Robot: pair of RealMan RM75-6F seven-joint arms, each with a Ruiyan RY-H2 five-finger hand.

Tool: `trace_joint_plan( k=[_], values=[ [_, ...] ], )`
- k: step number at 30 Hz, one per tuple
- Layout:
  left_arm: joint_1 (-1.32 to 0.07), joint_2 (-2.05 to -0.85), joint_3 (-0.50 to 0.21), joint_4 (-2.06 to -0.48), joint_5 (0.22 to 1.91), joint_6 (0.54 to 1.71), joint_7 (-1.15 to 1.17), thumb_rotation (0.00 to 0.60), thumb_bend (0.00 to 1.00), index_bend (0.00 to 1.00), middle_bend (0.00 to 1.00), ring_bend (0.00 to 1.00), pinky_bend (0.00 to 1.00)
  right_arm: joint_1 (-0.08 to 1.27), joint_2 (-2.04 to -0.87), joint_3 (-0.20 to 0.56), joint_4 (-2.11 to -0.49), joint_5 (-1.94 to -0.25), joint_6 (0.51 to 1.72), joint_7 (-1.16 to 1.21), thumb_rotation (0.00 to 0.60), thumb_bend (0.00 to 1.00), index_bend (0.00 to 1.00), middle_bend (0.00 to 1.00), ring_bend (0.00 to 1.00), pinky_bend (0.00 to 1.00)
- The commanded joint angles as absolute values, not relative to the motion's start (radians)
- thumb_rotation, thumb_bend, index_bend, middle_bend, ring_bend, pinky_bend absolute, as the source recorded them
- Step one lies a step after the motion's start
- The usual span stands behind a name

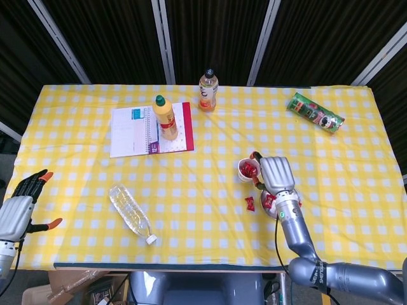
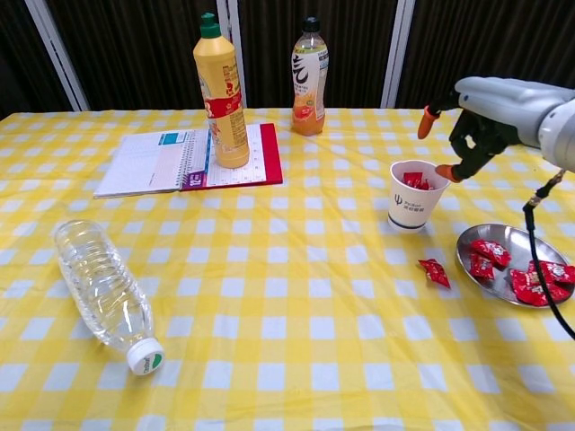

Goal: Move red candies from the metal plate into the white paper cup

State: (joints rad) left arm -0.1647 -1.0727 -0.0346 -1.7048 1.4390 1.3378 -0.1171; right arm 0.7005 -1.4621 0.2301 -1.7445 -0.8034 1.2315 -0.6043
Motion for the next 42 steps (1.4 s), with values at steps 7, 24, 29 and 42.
trace_joint_plan(
  k=[7, 24, 29, 42],
  values=[
    [-0.161, -1.082, -0.033, -1.696, 1.460, 1.359, -0.112, 0.600, 0.04, 0.00, 0.00, 0.00, 0.00, 0.597, -1.442, 0.092, -1.751, -0.810, 1.275, -0.624, 0.600, 0.35, 0.32, 0.80, 0.86, 0.96],
    [-0.158, -1.093, -0.032, -1.689, 1.461, 1.367, -0.093, 0.600, 0.04, 0.00, 0.00, 0.00, 0.00, 0.550, -1.476, 0.070, -1.675, -0.759, 1.224, -0.614, 0.600, 0.34, 0.31, 0.80, 0.86, 0.96],
    [-0.159, -1.092, -0.032, -1.685, 1.462, 1.366, -0.100, 0.600, 0.04, 0.00, 0.00, 0.00, 0.00, 0.543, -1.464, 0.069, -1.712, -0.783, 1.244, -0.625, 0.600, 0.34, 0.30, 0.80, 0.85, 0.96],
    [-0.158, -1.090, -0.030, -1.687, 1.468, 1.367, -0.105, 0.600, 0.04, 0.00, 0.00, 0.00, 0.00, 0.535, -1.458, 0.062, -1.717, -0.720, 1.231, -0.681, 0.600, 0.31, 0.29, 0.80, 0.85, 0.96]
  ],
)
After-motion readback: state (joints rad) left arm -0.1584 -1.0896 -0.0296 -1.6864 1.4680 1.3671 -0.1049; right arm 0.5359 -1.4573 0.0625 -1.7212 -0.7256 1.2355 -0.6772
